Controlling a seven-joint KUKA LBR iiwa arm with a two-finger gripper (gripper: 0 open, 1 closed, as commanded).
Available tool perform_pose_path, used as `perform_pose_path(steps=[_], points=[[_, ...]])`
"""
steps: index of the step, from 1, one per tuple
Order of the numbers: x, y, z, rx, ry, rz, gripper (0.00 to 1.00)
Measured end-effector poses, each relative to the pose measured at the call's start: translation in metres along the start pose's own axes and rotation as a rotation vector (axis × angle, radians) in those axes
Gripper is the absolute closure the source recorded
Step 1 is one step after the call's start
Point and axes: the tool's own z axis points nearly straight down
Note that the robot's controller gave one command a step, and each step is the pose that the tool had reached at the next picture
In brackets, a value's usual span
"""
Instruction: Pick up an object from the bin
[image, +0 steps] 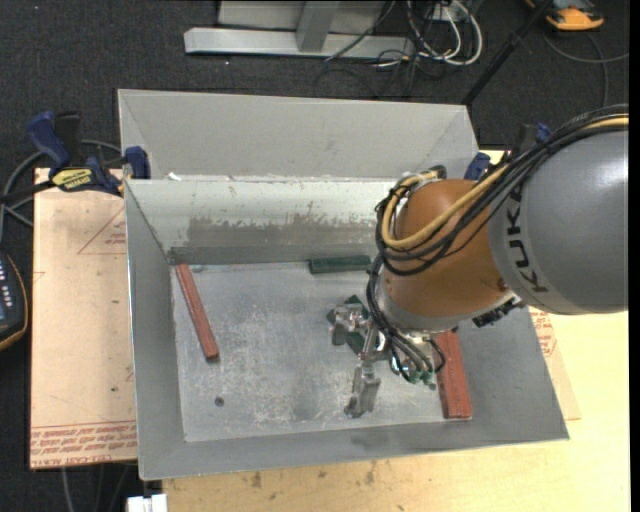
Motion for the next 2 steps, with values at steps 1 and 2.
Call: perform_pose_path(steps=[1,2], points=[[-0.070,-0.059,0.029,0.001,-0.010,0.171,0.00],[-0.079,-0.057,0.095,-0.003,-0.016,0.314,0.00]])
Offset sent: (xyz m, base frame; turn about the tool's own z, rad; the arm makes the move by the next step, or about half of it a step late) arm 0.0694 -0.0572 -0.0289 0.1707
